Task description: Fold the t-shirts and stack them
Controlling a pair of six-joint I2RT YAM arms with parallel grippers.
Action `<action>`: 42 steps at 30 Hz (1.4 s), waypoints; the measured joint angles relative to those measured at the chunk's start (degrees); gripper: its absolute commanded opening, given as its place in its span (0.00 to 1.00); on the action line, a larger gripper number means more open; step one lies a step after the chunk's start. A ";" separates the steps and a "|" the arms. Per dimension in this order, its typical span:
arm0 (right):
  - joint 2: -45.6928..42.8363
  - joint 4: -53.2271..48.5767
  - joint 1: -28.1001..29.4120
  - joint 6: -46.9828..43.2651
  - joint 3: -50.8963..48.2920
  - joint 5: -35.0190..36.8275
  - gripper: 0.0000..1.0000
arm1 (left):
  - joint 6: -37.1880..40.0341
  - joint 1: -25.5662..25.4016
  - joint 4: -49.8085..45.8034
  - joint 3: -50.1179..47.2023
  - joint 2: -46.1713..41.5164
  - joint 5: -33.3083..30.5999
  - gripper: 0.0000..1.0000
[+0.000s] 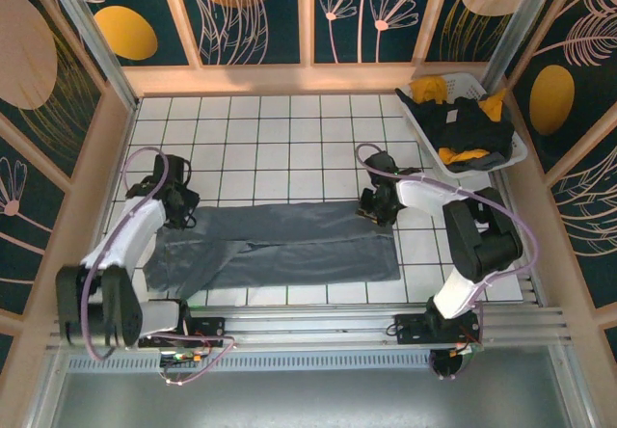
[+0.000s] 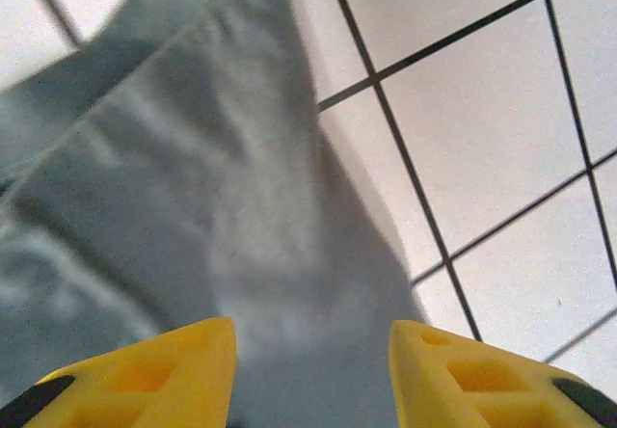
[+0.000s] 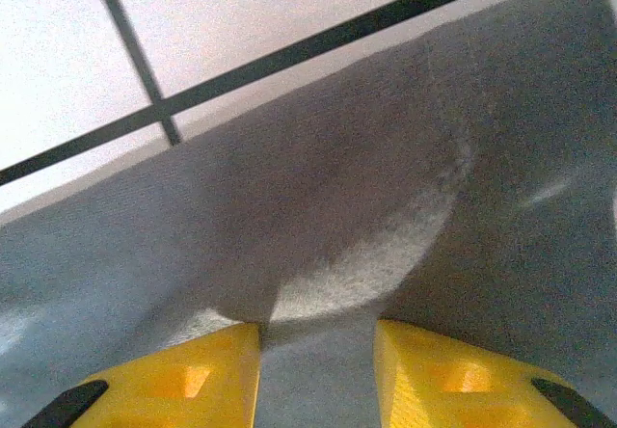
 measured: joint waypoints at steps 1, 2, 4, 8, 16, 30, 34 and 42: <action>0.37 -0.04 -0.39 0.39 0.15 -0.39 0.42 | 0.87 0.90 2.29 0.13 3.19 0.83 0.43; 0.46 0.00 -0.87 0.85 0.31 -0.81 0.43 | 1.62 1.73 3.93 0.24 5.84 1.33 0.43; 0.57 0.24 -2.08 1.88 0.42 -1.57 0.48 | 3.61 4.07 6.99 0.31 11.54 2.84 0.43; 0.98 0.87 -4.96 3.41 0.39 -3.85 0.51 | 6.84 7.78 9.22 0.92 16.41 5.66 0.43; 10.97 -1.79 -9.84 2.71 12.94 -6.23 0.50 | 10.58 8.76 16.31 9.75 25.57 13.57 0.44; 27.06 -4.33 -12.52 -11.69 44.24 -6.99 0.60 | 23.06 4.85 18.78 26.32 30.62 21.92 0.54; 21.66 -3.82 -9.22 -12.31 41.70 -9.97 0.60 | 28.00 -1.25 21.64 22.58 28.33 27.30 0.51; 12.66 -1.53 -4.94 -11.78 36.09 -15.80 0.61 | 34.56 -4.90 21.84 19.63 33.55 30.40 0.51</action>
